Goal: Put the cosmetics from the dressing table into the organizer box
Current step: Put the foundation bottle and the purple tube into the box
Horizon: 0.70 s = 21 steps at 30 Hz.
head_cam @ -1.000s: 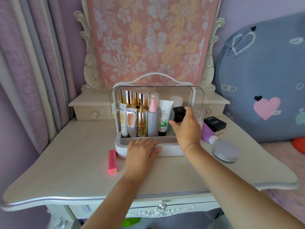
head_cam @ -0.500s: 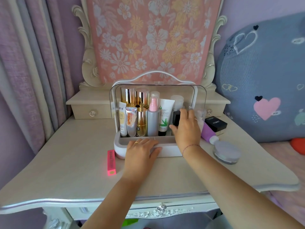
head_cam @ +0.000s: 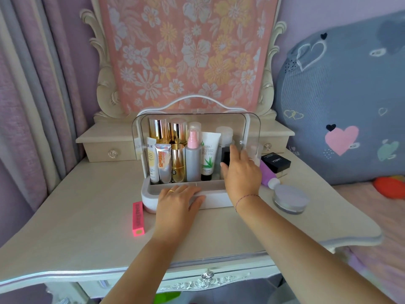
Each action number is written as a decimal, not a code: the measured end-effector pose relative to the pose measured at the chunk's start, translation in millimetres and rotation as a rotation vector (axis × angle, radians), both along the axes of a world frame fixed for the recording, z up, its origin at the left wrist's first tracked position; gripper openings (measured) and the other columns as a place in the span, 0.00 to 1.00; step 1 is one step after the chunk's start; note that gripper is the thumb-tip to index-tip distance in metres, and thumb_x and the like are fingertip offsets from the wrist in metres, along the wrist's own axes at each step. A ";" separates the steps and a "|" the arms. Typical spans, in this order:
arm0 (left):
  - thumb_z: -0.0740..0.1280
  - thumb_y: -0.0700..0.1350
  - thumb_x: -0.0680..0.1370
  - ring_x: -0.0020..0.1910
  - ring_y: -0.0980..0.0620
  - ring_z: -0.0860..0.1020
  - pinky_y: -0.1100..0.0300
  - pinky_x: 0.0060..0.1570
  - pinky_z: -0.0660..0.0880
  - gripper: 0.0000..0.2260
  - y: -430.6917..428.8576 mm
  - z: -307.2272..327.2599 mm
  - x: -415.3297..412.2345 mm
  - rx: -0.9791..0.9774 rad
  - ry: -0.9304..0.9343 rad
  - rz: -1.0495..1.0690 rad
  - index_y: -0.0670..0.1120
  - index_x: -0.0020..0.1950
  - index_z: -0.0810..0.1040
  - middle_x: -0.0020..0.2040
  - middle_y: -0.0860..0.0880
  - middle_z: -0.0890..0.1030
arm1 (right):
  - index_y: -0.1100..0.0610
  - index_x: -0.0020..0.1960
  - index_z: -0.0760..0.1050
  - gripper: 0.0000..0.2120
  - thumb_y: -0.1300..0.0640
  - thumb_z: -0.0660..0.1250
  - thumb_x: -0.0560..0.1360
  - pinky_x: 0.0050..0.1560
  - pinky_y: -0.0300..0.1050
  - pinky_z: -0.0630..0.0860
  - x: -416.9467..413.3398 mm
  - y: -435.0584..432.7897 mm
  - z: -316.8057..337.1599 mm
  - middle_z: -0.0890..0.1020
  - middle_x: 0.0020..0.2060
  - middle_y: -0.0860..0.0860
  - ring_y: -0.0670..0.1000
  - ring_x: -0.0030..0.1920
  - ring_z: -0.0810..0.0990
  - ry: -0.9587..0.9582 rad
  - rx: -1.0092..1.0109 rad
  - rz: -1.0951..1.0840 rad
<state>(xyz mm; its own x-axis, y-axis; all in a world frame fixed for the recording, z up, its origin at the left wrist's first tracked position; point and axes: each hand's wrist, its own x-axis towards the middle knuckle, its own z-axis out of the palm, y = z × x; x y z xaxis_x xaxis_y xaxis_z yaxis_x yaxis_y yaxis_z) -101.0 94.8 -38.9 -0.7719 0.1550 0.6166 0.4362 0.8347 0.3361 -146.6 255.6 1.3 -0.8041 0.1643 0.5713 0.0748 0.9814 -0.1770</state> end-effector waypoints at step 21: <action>0.70 0.48 0.73 0.45 0.45 0.81 0.53 0.46 0.69 0.08 -0.9 -1.5 -0.7 -0.011 -0.022 0.006 0.48 0.50 0.82 0.47 0.49 0.85 | 0.56 0.50 0.78 0.08 0.54 0.69 0.72 0.37 0.45 0.71 45.5 90.0 -3.2 0.78 0.35 0.51 0.56 0.38 0.77 0.212 -0.422 0.091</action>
<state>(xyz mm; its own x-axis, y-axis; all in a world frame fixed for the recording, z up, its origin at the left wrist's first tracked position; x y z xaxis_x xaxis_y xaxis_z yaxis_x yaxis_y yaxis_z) -101.7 93.9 -40.5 -0.7861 0.1566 0.5979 0.4234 0.8412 0.3364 -101.1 345.7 -1.9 -0.6993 0.3511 0.6227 -0.0890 0.8215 -0.5632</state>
